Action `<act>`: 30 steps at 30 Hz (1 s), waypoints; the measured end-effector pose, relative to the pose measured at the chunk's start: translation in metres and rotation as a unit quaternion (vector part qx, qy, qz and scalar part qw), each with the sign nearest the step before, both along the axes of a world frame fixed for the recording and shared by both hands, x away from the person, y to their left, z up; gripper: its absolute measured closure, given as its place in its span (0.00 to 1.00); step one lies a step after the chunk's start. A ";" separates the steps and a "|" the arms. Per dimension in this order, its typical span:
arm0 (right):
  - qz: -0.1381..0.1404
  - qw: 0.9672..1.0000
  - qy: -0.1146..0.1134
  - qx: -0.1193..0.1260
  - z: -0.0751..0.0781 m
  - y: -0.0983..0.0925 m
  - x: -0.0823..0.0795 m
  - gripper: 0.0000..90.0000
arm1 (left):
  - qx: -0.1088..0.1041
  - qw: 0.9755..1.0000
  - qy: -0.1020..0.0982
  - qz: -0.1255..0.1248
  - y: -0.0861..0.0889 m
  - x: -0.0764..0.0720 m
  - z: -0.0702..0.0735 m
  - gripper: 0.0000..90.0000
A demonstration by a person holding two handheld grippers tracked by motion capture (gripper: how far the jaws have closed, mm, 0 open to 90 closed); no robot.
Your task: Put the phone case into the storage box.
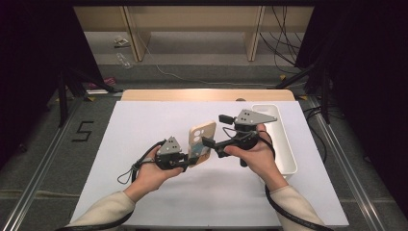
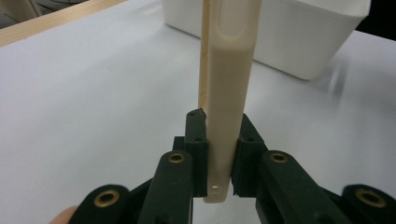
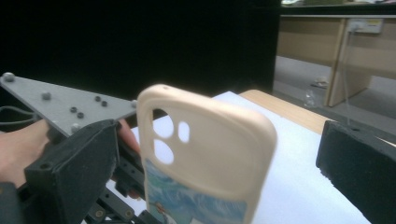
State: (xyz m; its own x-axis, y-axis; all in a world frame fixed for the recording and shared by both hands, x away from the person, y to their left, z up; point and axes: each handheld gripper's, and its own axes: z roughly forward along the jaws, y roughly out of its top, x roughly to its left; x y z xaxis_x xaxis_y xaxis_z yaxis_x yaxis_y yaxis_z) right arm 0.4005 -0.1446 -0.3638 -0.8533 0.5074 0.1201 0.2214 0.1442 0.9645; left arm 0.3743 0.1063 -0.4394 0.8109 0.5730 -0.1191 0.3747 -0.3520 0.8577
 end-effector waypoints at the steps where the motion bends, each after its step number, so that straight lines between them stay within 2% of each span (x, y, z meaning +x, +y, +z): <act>1: -0.005 1.000 0.002 0.001 -0.001 0.000 0.000 0.00 | -0.002 1.000 0.002 0.003 0.000 0.000 0.000 0.88; 10: -0.032 0.999 0.003 -0.003 -0.006 0.002 0.001 0.00 | -0.005 0.999 0.005 0.033 0.002 0.003 -0.001 0.88; 16: -0.036 0.999 0.003 -0.006 -0.008 0.004 0.000 0.00 | -0.007 0.999 0.006 0.041 0.003 0.004 0.001 0.88; 30: -0.057 0.998 -0.002 0.009 -0.007 0.007 -0.002 0.00 | -0.012 0.998 0.000 0.063 0.000 0.006 0.006 0.88</act>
State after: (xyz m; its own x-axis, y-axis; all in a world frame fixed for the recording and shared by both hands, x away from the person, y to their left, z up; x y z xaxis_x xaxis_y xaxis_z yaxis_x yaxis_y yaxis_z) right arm 0.3986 -0.1378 -0.3710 -0.7908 0.5988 0.1267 0.2321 0.1019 0.9673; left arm 0.3806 0.1062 -0.4339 0.7329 0.6670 -0.1339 0.4147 -0.2820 0.8652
